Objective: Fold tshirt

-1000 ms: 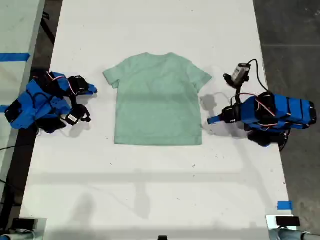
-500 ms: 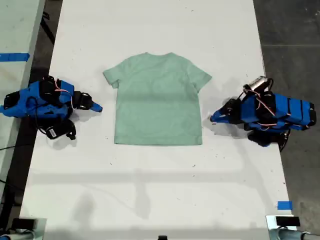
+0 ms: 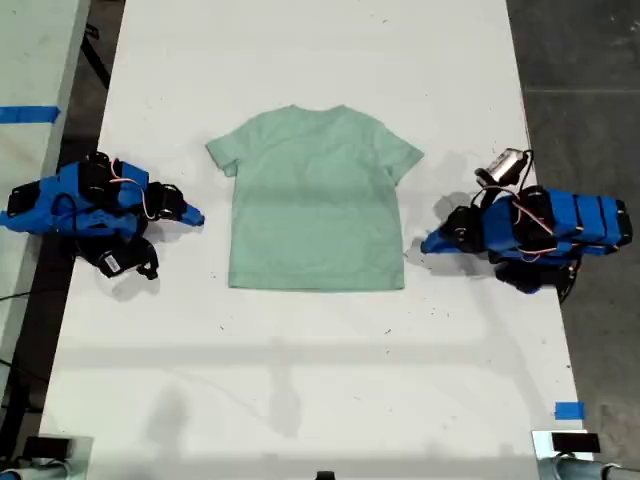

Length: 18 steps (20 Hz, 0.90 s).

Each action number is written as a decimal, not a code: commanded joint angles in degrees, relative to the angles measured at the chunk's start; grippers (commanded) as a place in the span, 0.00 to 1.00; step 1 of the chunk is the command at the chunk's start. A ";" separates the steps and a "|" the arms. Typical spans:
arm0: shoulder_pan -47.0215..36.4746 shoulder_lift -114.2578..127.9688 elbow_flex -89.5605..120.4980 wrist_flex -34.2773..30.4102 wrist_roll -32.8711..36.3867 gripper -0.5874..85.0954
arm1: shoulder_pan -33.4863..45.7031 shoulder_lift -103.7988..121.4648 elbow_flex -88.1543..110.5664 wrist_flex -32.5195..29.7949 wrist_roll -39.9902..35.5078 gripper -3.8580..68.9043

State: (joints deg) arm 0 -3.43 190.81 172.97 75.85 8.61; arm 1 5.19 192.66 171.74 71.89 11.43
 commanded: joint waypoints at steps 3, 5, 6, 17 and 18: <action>-1.67 -6.68 -8.88 -2.11 -2.37 0.01 | 2.20 -4.31 -12.74 3.25 -5.19 0.04; -3.25 -17.40 -15.73 -3.60 -1.76 0.01 | 4.22 -10.55 -18.54 4.13 -8.09 0.04; -4.13 -23.64 -20.48 -3.96 -0.53 0.01 | 5.36 -13.45 -21.27 4.48 -9.84 0.04; -21.18 -65.92 -63.54 5.36 17.23 0.01 | 29.88 -53.70 -56.16 11.34 -40.96 0.04; -23.03 -67.68 -65.92 6.15 18.28 0.01 | 32.61 -56.43 -58.71 11.51 -43.68 0.04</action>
State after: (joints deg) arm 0 -22.76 125.42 113.64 80.60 24.87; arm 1 33.31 140.19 120.32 82.97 -27.16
